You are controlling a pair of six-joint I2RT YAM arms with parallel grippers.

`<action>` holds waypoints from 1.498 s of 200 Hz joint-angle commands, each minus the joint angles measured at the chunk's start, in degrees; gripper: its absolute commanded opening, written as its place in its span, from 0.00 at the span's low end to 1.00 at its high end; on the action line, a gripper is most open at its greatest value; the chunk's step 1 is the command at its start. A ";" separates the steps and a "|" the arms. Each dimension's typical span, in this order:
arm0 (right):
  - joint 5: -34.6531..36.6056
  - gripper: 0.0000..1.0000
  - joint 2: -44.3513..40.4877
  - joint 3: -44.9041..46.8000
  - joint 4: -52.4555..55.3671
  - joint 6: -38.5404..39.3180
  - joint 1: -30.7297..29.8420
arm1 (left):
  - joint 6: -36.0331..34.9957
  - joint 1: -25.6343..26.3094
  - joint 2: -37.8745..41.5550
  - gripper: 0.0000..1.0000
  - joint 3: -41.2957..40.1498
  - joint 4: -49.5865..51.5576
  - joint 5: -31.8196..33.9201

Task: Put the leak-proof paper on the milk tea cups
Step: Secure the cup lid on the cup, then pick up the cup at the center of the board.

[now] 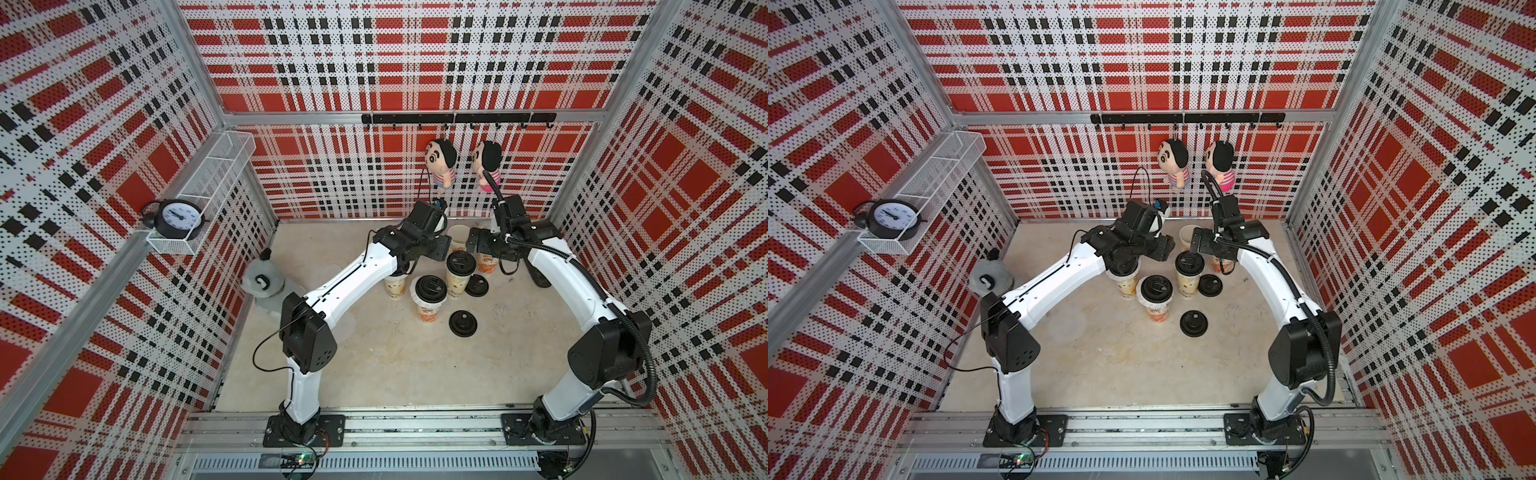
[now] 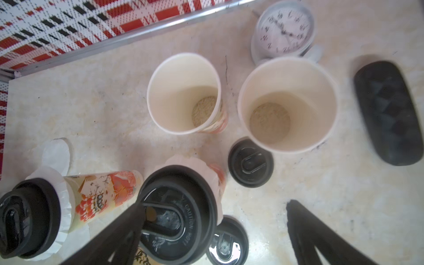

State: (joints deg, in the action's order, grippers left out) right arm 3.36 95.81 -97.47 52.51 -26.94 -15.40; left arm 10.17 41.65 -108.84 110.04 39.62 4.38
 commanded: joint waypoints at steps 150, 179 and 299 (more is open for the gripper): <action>2.33 1.00 17.98 -12.12 4.71 8.83 6.70 | 4.37 -6.49 20.25 0.88 -16.59 -8.63 -0.18; 2.07 1.00 19.82 -13.08 4.07 8.59 7.00 | 4.37 -6.58 20.76 0.88 -17.14 -8.39 0.20; 2.09 0.91 21.98 -12.95 0.98 7.69 7.49 | 4.55 -6.89 21.65 0.87 -17.96 -7.85 0.23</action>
State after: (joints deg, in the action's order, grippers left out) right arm 5.19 116.57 -109.27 54.76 -19.09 -8.43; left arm 14.35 35.05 -89.03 92.86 32.16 4.38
